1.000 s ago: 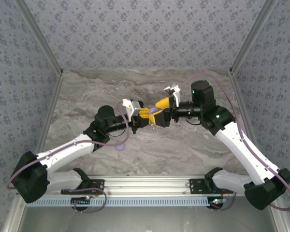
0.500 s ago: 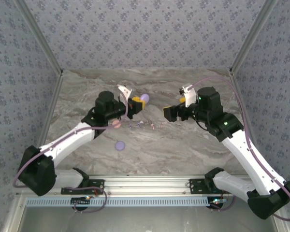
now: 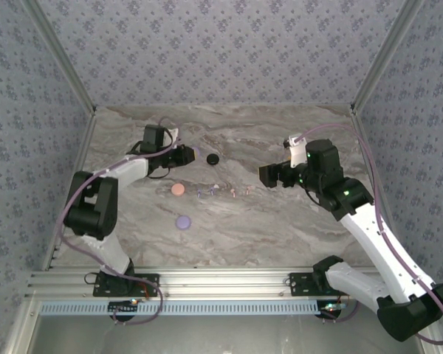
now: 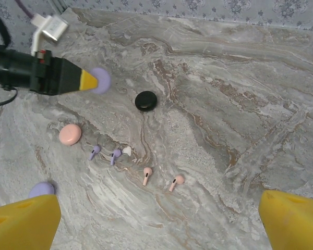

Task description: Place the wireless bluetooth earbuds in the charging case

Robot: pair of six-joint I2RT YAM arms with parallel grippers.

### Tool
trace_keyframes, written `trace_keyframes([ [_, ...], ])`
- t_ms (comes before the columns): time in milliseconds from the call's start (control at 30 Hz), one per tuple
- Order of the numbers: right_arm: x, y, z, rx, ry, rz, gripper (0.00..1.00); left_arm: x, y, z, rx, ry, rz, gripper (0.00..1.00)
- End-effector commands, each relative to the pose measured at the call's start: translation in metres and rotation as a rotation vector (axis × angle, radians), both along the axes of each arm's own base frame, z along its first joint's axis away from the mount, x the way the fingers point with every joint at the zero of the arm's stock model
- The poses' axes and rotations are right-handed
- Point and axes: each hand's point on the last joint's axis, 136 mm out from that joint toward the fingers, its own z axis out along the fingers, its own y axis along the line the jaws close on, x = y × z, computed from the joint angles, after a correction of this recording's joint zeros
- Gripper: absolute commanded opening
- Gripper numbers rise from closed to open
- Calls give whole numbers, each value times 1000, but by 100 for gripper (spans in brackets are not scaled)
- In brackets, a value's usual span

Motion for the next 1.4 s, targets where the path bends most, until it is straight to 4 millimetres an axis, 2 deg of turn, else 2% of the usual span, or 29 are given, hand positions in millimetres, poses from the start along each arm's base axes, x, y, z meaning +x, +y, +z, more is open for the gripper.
trace_keyframes([
  [0,-4,-6,2,3,6,-21,100,1,-18,-2,-83,77,-67,0],
  [267,-9,-10,3,2,2,-26,100,10,-17,-42,-50,156,-39,0],
  [533,-13,-10,6,16,-5,-23,100,21,-15,-66,-38,180,-6,0],
  [633,-15,-11,7,37,-5,-23,100,24,-11,-71,-23,181,9,4],
  [900,-11,-20,11,187,-42,-75,100,23,5,-81,47,188,34,22],
  [1033,-10,-22,6,216,-36,-66,100,22,15,-79,97,169,49,35],
  [1167,-7,-16,0,220,-20,-38,100,24,21,-67,105,138,51,41],
  [1267,-4,-9,-9,221,-9,-10,100,26,26,-51,114,100,55,44],
  [1367,-7,5,-21,167,-26,68,100,25,29,-25,110,36,49,50],
])
